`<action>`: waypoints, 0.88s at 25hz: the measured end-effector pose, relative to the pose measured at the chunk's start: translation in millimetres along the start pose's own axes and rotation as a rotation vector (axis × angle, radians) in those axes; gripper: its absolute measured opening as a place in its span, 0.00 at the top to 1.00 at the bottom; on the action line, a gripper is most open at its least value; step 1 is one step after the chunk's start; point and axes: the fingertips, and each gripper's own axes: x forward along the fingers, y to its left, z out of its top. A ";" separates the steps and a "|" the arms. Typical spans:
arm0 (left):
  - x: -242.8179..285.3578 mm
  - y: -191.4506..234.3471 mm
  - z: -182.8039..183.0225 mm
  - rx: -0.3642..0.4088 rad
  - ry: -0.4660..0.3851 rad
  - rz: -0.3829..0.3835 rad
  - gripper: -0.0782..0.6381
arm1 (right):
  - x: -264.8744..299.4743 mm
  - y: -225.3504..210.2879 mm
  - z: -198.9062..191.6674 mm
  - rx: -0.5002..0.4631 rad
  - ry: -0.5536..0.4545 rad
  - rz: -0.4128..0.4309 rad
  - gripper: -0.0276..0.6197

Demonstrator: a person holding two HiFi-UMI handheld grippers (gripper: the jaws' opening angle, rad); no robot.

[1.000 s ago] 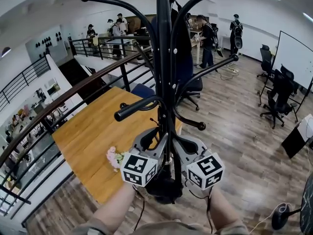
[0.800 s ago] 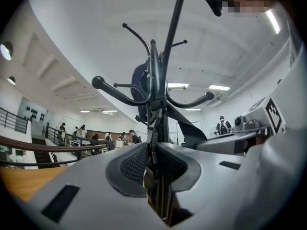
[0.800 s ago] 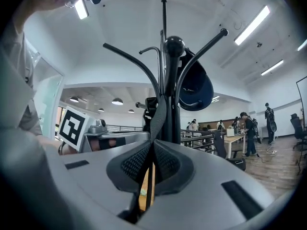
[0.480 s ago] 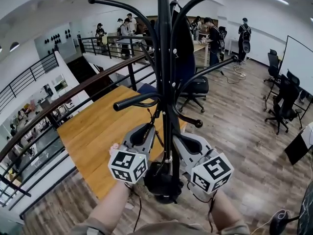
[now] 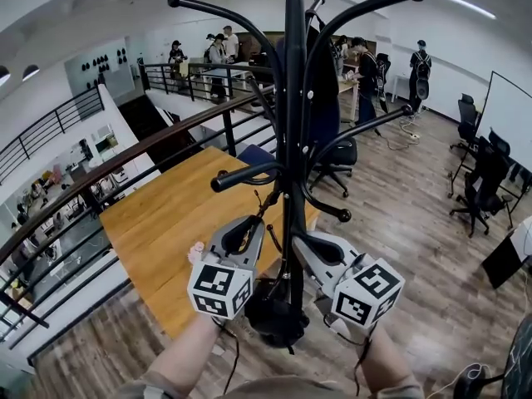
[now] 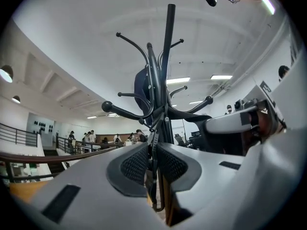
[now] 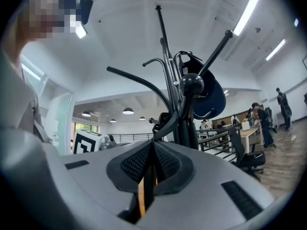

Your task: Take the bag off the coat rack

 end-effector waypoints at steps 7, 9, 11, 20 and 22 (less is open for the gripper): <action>1.5 5.1 12.1 -0.047 0.041 -0.034 0.80 | 2.9 -6.8 35.3 0.102 -0.094 0.007 0.91; -0.8 8.4 14.2 -0.061 0.039 -0.028 0.80 | 7.5 -4.9 44.9 0.110 -0.114 0.002 0.91; -3.3 9.1 18.5 -0.067 0.028 -0.024 0.80 | 13.2 -2.5 56.6 0.118 -0.136 0.008 0.91; -5.0 9.0 39.7 -0.056 -0.022 -0.037 0.80 | 23.1 -4.4 81.2 0.255 -0.254 -0.032 0.91; -7.7 10.9 47.1 -0.039 -0.028 -0.034 0.80 | 24.8 -2.4 83.7 0.195 -0.254 -0.079 0.91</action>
